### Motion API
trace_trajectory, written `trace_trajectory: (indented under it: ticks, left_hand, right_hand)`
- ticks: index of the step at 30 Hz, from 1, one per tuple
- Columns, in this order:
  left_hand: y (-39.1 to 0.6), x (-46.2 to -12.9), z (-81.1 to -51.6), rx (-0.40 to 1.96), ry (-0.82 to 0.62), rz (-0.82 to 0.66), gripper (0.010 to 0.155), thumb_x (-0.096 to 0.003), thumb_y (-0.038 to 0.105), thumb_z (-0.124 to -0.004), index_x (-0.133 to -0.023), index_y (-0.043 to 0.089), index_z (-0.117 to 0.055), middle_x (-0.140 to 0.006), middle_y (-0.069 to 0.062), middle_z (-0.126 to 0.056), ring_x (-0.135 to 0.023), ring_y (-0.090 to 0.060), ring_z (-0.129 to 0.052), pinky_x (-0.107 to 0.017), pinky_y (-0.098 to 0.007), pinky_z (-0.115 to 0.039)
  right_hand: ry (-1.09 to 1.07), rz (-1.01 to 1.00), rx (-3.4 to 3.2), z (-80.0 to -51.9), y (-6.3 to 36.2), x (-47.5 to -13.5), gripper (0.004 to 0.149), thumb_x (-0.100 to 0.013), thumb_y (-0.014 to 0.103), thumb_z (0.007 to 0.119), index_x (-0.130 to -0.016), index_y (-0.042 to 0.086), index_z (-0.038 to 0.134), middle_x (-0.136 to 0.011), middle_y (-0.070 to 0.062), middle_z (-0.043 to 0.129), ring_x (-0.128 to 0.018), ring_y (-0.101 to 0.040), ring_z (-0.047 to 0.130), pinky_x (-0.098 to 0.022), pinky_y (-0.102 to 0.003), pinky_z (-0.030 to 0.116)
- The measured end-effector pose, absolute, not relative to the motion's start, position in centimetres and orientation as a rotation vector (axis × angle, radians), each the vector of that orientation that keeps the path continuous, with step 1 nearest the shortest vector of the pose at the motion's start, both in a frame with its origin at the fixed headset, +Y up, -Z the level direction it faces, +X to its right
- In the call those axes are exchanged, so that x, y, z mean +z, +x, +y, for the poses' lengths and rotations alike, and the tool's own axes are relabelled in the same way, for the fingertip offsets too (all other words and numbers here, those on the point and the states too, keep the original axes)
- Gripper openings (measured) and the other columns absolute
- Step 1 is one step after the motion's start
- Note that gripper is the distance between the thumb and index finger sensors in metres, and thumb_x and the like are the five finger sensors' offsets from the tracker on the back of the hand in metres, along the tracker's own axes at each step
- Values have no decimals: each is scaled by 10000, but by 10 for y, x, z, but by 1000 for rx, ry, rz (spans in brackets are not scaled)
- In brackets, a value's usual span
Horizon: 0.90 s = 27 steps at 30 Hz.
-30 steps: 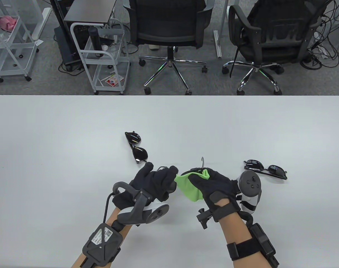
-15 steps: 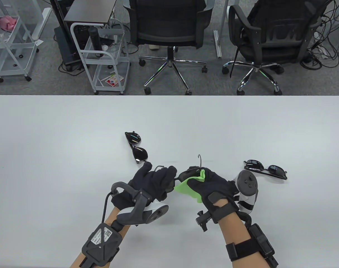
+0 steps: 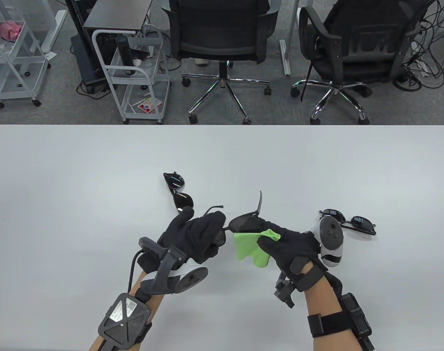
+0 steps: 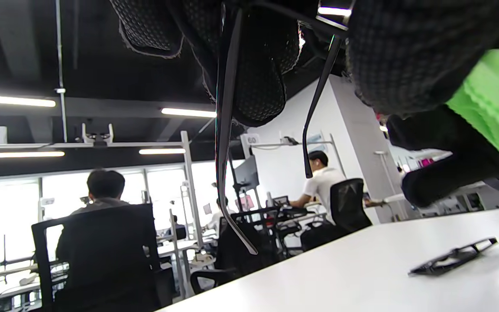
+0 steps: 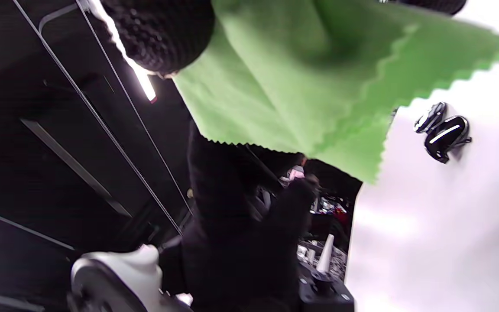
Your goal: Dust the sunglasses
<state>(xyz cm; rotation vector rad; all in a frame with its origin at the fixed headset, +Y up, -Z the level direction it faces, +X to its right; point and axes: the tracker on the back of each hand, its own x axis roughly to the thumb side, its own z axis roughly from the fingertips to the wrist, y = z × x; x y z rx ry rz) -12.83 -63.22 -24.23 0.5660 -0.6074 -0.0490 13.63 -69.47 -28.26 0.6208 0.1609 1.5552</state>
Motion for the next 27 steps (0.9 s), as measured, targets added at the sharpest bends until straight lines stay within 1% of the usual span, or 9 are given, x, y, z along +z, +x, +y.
trace_trajectory:
  ticks: [5, 10, 12, 14, 16, 18, 21, 25, 27]
  left_hand:
    - [-124, -239, -632, -82, 594, -605, 976, -240, 653, -852, -1055, 340, -416, -1001, 172, -706, -775, 33, -1022, -768, -376, -703]
    - [-113, -231, -633, -77, 603, -648, 981, -229, 665, -854, -1051, 337, -431, -995, 173, -720, -756, 39, -1037, -762, -363, -714]
    - [-108, -227, -633, -83, 619, -644, 984, -224, 665, -862, -1049, 319, -454, -989, 155, -737, -735, 36, -1051, -756, -356, -723]
    - [-105, -227, -633, -102, 630, -633, 986, -216, 668, -874, -1045, 312, -476, -976, 157, -757, -713, 40, -1065, -747, -351, -735]
    - [-101, -226, -635, -97, 619, -638, 991, -206, 677, -875, -1042, 308, -494, -965, 157, -774, -686, 48, -1078, -739, -346, -748]
    - [-96, -225, -636, -103, 604, -643, 998, -200, 673, -880, -1043, 298, -501, -961, 142, -784, -666, 54, -1084, -736, -344, -754]
    - [-96, -226, -634, -62, 565, -661, 1001, -195, 653, -902, -1042, 297, -507, -958, 151, -789, -659, 68, -1086, -739, -335, -756]
    - [-100, -228, -632, -8, 525, -661, 995, -185, 594, -948, -1037, 294, -530, -950, 145, -813, -650, 61, -1100, -738, -336, -758]
    - [-102, -228, -632, -80, 549, -644, 990, -193, 578, -955, -1038, 291, -527, -955, 141, -808, -669, 53, -1094, -738, -344, -755]
  right_hand:
    - [692, 244, 1610, -694, 104, -277, 604, -458, 415, 803, -979, 133, 686, -1010, -75, 811, -862, -386, 902, -632, -709, 581]
    - [584, 191, 1654, -697, 90, -270, 586, -459, 412, 815, -965, 136, 712, -983, -70, 844, -828, -356, 939, -633, -688, 608]
    - [499, 174, 1615, -699, 89, -268, 550, -456, 405, 842, -925, 133, 749, -940, -64, 892, -795, -344, 964, -631, -677, 624]
    - [434, 161, 1600, -700, 89, -267, 478, -448, 387, 871, -860, 146, 844, -845, -46, 968, -741, -310, 998, -628, -663, 639]
    - [382, 131, 1627, -701, 90, -266, 431, -429, 389, 900, -794, 161, 880, -763, -22, 997, -689, -285, 1015, -623, -649, 655]
    - [340, 89, 1673, -701, 91, -265, 413, -405, 432, 920, -731, 179, 896, -685, 4, 1012, -614, -256, 1034, -616, -631, 677]
    - [339, 41, 1695, -701, 94, -265, 415, -398, 498, 914, -681, 195, 921, -620, 25, 1035, -556, -229, 1054, -614, -614, 696]
    - [356, 48, 1697, -701, 93, -265, 418, -421, 479, 863, -698, 172, 927, -636, 6, 1036, -569, -249, 1048, -613, -619, 691]
    - [386, 131, 1642, -703, 90, -267, 428, -432, 395, 853, -779, 150, 903, -732, -28, 1011, -659, -289, 1021, -610, -639, 672]
